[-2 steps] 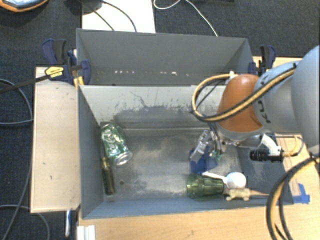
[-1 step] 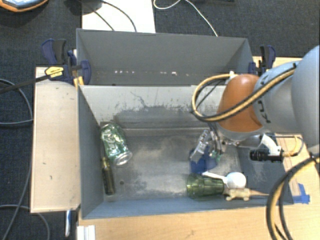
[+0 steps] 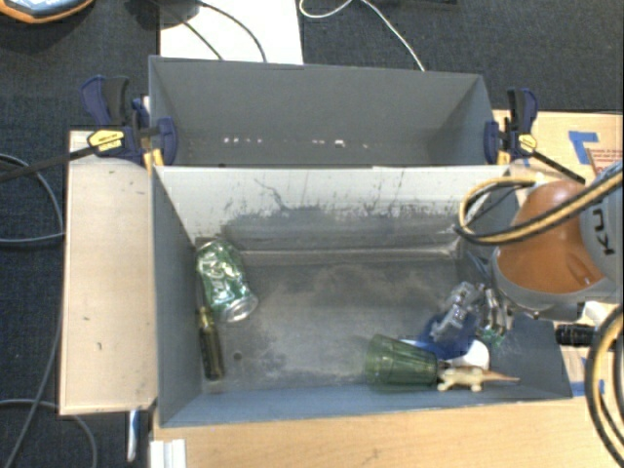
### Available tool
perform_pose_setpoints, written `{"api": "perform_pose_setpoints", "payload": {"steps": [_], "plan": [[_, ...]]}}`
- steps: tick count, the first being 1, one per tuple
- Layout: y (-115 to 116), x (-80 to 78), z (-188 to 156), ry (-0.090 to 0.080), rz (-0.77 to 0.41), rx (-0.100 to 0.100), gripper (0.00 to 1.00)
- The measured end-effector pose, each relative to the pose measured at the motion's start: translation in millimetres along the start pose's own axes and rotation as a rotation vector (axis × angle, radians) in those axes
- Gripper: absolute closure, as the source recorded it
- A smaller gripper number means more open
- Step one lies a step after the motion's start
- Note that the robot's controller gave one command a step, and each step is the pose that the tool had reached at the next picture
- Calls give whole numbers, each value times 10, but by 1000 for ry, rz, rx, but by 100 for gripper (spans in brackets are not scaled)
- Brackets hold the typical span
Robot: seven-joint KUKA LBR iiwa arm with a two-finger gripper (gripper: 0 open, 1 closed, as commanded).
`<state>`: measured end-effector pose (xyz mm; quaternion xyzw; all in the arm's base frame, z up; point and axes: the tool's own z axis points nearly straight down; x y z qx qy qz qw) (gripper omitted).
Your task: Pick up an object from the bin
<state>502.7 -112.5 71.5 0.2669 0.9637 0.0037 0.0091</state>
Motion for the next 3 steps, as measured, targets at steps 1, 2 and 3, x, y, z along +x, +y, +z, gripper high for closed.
{"api": "perform_pose_setpoints", "payload": {"steps": [1,2,3], "plan": [[335,134,11,7,-238,3,100],[-9,134,-3,-7,-171,-5,100],[-9,134,-3,-7,-170,-5,100]]}}
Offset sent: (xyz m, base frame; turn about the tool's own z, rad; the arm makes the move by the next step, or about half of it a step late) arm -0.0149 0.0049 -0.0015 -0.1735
